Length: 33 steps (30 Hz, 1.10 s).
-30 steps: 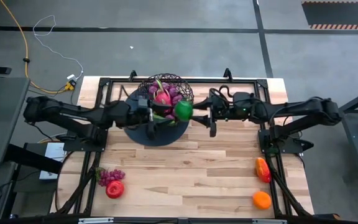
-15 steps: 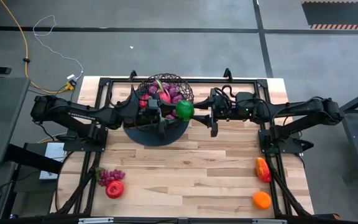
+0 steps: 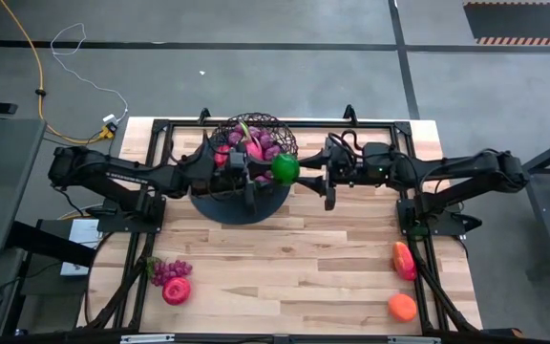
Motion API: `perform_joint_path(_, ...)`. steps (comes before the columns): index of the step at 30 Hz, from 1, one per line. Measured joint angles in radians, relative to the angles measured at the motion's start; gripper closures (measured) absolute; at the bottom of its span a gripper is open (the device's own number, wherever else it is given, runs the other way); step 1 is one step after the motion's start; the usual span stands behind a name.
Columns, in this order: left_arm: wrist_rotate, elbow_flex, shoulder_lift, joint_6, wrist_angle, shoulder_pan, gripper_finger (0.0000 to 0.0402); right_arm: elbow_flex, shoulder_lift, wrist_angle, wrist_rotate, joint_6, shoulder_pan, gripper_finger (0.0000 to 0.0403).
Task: Build produce basket
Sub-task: Put the green lemon into the black basket
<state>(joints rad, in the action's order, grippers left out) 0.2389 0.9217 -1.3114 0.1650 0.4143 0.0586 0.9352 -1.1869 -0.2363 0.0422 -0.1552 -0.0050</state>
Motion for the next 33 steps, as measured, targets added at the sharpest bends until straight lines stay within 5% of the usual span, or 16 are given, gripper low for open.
perform_joint_path(12, 0.007, -0.001, 0.124, -0.072, -0.173, 0.035, 0.0223, 0.001, 0.186, 0.220, 0.175, -0.026, -0.001, 0.0130)
perform_joint_path(24, 0.163, -0.001, 0.448, -0.125, -0.493, 0.109, 0.0224, 0.000, 0.280, 0.344, 0.280, -0.020, -0.001, 0.0125)
perform_joint_path(33, 0.164, -0.001, 0.445, -0.025, -0.637, 0.123, 0.0222, 0.000, 0.276, 0.345, 0.284, -0.020, -0.002, 0.0125)
